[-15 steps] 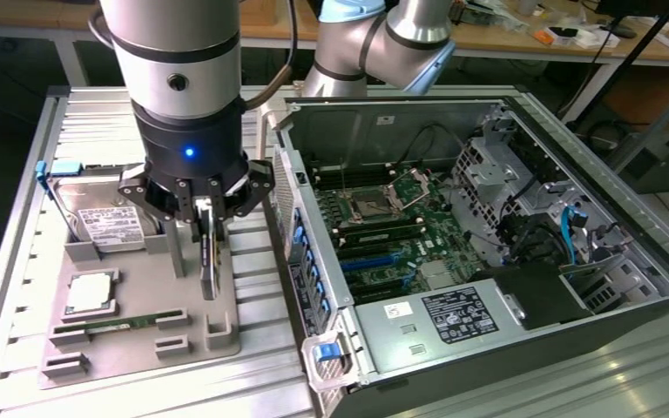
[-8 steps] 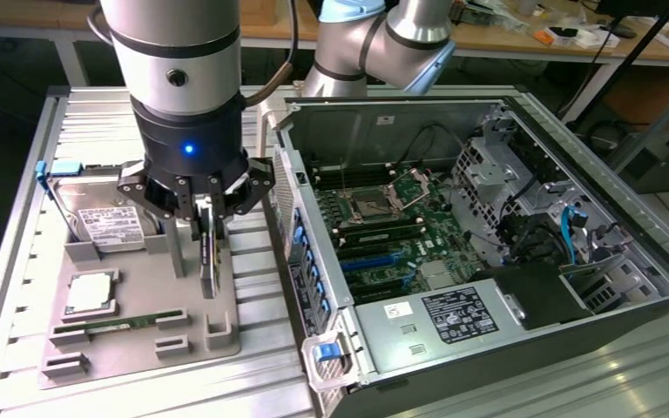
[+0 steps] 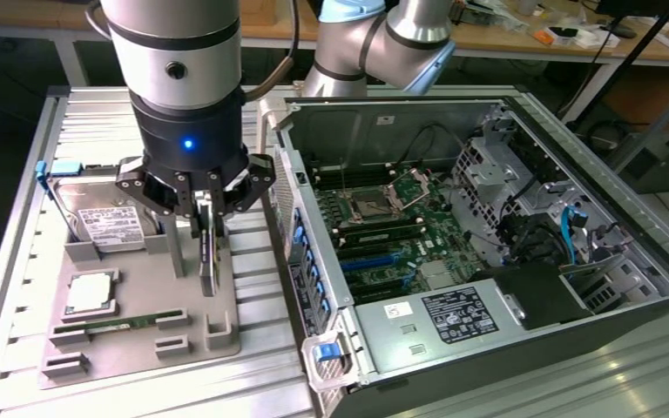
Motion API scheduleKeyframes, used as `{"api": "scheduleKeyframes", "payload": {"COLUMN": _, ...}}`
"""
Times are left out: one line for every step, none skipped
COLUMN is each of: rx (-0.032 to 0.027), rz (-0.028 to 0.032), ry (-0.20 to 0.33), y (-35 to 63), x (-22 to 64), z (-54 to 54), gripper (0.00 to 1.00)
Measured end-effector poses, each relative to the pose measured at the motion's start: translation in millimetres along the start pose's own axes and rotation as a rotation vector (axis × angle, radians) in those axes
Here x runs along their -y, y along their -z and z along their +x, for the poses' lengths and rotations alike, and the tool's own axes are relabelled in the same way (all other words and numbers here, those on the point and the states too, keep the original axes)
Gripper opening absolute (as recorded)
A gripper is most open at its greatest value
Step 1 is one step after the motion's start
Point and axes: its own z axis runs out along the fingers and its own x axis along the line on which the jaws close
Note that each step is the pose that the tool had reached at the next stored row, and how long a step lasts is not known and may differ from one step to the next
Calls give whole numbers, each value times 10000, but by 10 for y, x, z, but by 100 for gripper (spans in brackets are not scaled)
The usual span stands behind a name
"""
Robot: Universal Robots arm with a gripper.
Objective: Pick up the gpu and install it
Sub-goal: 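Pick up the gpu and move the gpu toward the slot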
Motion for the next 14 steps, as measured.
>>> {"api": "scheduleKeyframes", "payload": {"rx": 0, "rz": 0, "ry": 0, "y": 8, "x": 0, "z": 0, "gripper": 27}}
{"api": "scheduleKeyframes", "payload": {"rx": 0, "rz": 0, "ry": 0, "y": 14, "x": -1, "z": 0, "gripper": 27}}
{"api": "scheduleKeyframes", "payload": {"rx": 0, "rz": 0, "ry": 0, "y": 17, "x": -1, "z": 0, "gripper": 27}}
{"api": "scheduleKeyframes", "payload": {"rx": 0, "rz": -1, "ry": 0, "y": 22, "x": -1, "z": -1, "gripper": 27}}
{"api": "scheduleKeyframes", "payload": {"rx": 0, "rz": 0, "ry": 0, "y": 26, "x": -1, "z": -1, "gripper": 27}}
{"api": "scheduleKeyframes", "payload": {"rx": -1, "rz": 1, "ry": 0, "y": 31, "x": -1, "z": -1, "gripper": 27}}
{"api": "scheduleKeyframes", "payload": {"rx": 0, "rz": 1, "ry": 0, "y": 35, "x": -2, "z": -1, "gripper": 27}}
{"api": "scheduleKeyframes", "payload": {"rx": 0, "rz": 0, "ry": 0, "y": 39, "x": -2, "z": -1, "gripper": 27}}
{"api": "scheduleKeyframes", "payload": {"rx": 0, "rz": 0, "ry": 0, "y": 43, "x": -2, "z": -1, "gripper": 27}}
{"api": "scheduleKeyframes", "payload": {"rx": 0, "rz": 0, "ry": 0, "y": 48, "x": -2, "z": -1, "gripper": 27}}
{"api": "scheduleKeyframes", "payload": {"rx": 0, "rz": 0, "ry": 0, "y": 53, "x": -2, "z": -2, "gripper": 27}}
{"api": "scheduleKeyframes", "payload": {"rx": 0, "rz": 0, "ry": 0, "y": 58, "x": -3, "z": -2, "gripper": 27}}
{"api": "scheduleKeyframes", "payload": {"rx": 0, "rz": 0, "ry": 0, "y": 63, "x": -3, "z": -2, "gripper": 27}}
{"api": "scheduleKeyframes", "payload": {"rx": -1, "rz": 1, "ry": 0, "y": 67, "x": -3, "z": -2, "gripper": 27}}
